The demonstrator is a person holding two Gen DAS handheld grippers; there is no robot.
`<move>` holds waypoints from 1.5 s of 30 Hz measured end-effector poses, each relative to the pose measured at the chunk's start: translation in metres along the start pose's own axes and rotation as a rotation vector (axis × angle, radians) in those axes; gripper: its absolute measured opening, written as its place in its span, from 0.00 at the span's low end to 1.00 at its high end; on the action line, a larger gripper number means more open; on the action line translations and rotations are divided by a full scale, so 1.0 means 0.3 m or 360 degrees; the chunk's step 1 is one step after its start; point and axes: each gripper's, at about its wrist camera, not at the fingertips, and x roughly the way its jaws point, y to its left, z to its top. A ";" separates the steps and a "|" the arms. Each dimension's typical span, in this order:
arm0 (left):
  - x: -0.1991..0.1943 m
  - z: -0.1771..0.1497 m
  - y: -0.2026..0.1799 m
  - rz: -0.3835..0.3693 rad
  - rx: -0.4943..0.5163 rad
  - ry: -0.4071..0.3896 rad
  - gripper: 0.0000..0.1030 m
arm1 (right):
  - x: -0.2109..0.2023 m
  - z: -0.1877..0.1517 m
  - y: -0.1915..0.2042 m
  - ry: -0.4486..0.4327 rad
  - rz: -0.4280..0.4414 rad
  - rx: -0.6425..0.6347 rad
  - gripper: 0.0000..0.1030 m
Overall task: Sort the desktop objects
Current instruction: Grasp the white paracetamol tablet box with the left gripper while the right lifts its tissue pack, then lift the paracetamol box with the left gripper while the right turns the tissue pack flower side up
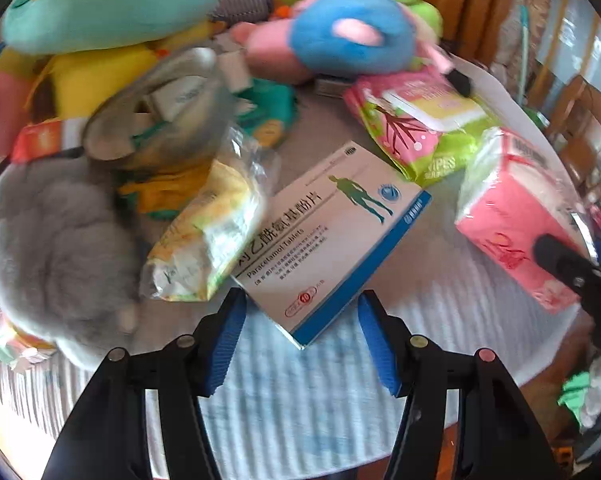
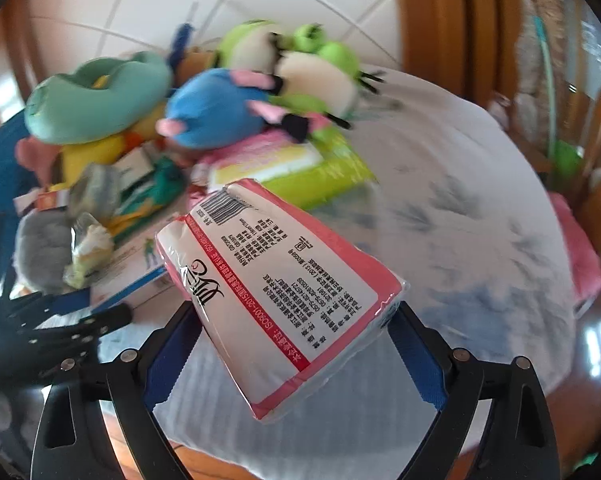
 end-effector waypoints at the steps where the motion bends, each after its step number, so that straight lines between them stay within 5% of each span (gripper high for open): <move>1: -0.004 -0.002 -0.010 -0.0010 0.0011 0.0013 0.56 | 0.002 -0.007 -0.013 0.0013 -0.0003 0.0013 0.92; 9: -0.030 0.026 -0.044 0.0022 0.0083 0.0008 0.77 | -0.051 -0.011 -0.047 0.0007 -0.0012 0.0038 0.95; 18: 0.089 0.163 -0.090 -0.0032 0.0285 -0.0027 0.78 | -0.056 -0.011 -0.041 -0.0047 -0.0076 0.0091 1.00; 23: 0.161 0.213 -0.107 -0.0056 0.0413 -0.0036 1.00 | -0.038 -0.028 -0.028 -0.0079 -0.0134 0.0125 1.00; 35: 0.237 0.283 -0.115 -0.0181 0.0539 -0.0058 1.00 | -0.001 -0.016 -0.013 -0.0100 -0.0243 0.0182 1.00; 45: 0.202 0.279 -0.082 -0.0235 0.0493 -0.0100 0.74 | 0.102 -0.016 0.003 -0.0068 -0.0361 0.0181 0.94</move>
